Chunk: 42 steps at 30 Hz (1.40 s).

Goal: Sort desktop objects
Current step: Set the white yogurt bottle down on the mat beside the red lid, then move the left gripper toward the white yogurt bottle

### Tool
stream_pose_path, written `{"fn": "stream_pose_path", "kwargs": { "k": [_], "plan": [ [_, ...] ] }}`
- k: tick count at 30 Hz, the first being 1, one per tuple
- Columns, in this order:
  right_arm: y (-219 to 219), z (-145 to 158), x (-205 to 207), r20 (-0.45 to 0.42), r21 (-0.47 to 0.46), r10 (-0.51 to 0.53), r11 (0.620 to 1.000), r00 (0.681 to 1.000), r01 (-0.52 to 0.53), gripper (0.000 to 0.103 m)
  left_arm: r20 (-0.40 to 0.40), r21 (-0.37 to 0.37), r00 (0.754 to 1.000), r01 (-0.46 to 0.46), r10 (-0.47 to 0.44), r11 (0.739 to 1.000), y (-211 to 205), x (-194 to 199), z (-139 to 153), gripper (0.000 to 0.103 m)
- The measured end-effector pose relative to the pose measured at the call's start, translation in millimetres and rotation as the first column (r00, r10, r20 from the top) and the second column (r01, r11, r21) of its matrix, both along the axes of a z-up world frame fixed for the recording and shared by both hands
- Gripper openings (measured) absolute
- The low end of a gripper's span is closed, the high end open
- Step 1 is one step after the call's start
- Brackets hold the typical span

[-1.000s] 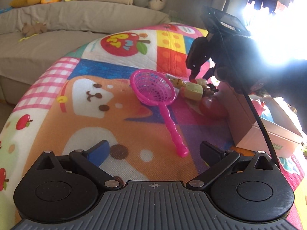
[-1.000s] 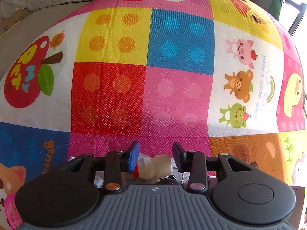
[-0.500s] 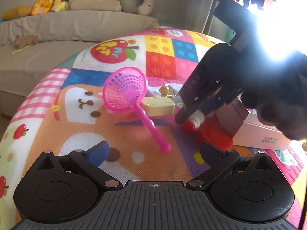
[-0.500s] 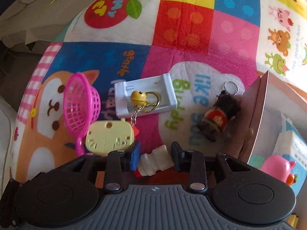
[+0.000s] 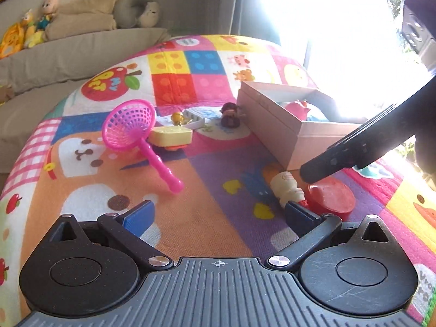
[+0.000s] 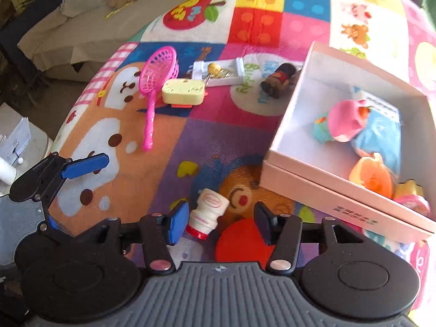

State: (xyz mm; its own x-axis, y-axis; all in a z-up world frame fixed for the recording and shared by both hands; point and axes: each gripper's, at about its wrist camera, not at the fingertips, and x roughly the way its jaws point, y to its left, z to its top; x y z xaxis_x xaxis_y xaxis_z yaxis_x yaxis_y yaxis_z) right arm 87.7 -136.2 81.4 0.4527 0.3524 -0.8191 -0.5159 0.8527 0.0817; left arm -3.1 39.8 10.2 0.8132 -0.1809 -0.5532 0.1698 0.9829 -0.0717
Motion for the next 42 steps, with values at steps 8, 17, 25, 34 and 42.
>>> {"fn": "stream_pose_path", "kwargs": {
  "k": [8,17,25,34,42],
  "plan": [
    [-102,11,-19,0.313,0.152,-0.386,0.922,0.868,0.355,0.103,-0.028,0.075,1.000,-0.009,0.011,0.997,-13,2,-2,0.103],
    [-153,-38,51,0.044,0.360,-0.557,0.783,0.829,0.507,0.103,-0.052,0.074,0.999,0.011,-0.007,0.997,-21,-3,-4,0.103],
    [-115,-33,14,0.142,0.330,-0.432,0.869,0.891,0.369,0.103,-0.082,0.047,0.997,-0.007,0.011,0.999,-16,1,-6,0.103],
    [-90,-54,-63,0.261,0.120,-0.296,0.954,0.919,0.274,0.103,-0.055,0.044,0.997,0.065,-0.062,0.997,-25,9,1,0.103],
    [-109,-77,-57,0.155,0.183,-0.391,0.914,0.907,0.363,0.103,-0.075,-0.001,0.959,0.273,-0.273,0.962,-58,47,-2,0.103]
  ]
}}
